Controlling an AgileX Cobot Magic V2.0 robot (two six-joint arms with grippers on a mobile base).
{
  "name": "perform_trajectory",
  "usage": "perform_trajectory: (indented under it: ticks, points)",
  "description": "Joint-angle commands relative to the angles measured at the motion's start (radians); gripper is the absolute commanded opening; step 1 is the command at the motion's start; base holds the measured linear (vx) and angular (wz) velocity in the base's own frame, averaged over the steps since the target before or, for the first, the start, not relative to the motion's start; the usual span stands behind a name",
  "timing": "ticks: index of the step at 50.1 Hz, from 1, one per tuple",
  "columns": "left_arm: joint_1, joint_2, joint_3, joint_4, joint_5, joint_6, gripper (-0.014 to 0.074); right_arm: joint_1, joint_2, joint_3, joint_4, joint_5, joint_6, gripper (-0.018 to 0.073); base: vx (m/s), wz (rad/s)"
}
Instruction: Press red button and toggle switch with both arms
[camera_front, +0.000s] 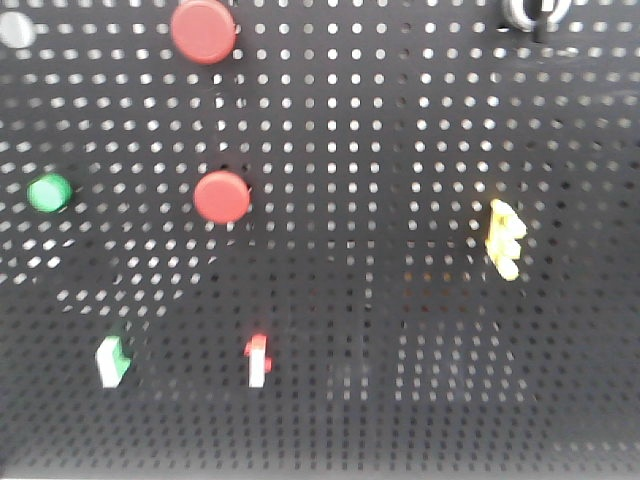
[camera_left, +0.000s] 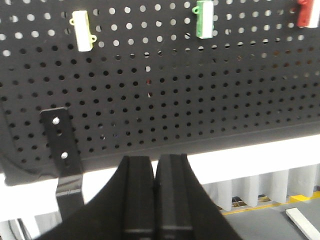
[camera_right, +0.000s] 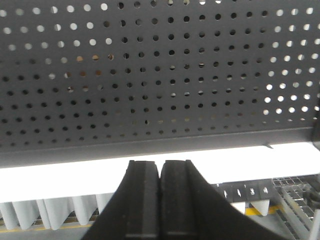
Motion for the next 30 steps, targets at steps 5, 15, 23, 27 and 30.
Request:
perform_trajectory:
  ticks: [5, 15, 23, 27, 30]
  points:
    - [0.0, -0.015, 0.034, 0.0, -0.083, -0.006, 0.0002, -0.003, -0.017, 0.012, -0.014, -0.084, -0.003, -0.0003, 0.08, -0.03]
    - [0.0, -0.015, 0.034, 0.0, -0.083, -0.006, 0.0002, -0.003, -0.017, 0.012, -0.014, -0.084, -0.003, -0.0003, 0.03, -0.01]
    - [0.0, -0.015, 0.034, 0.0, -0.083, -0.006, 0.0002, -0.003, -0.017, 0.012, -0.014, -0.084, -0.003, -0.0003, 0.0, 0.0]
    - [0.0, -0.015, 0.034, 0.0, -0.083, -0.006, 0.0002, -0.003, -0.017, 0.012, -0.014, -0.084, -0.003, -0.0003, 0.0, 0.0]
    - [0.0, -0.015, 0.034, 0.0, -0.083, -0.006, 0.0002, -0.003, -0.017, 0.012, -0.014, -0.084, -0.003, -0.0003, 0.0, 0.0]
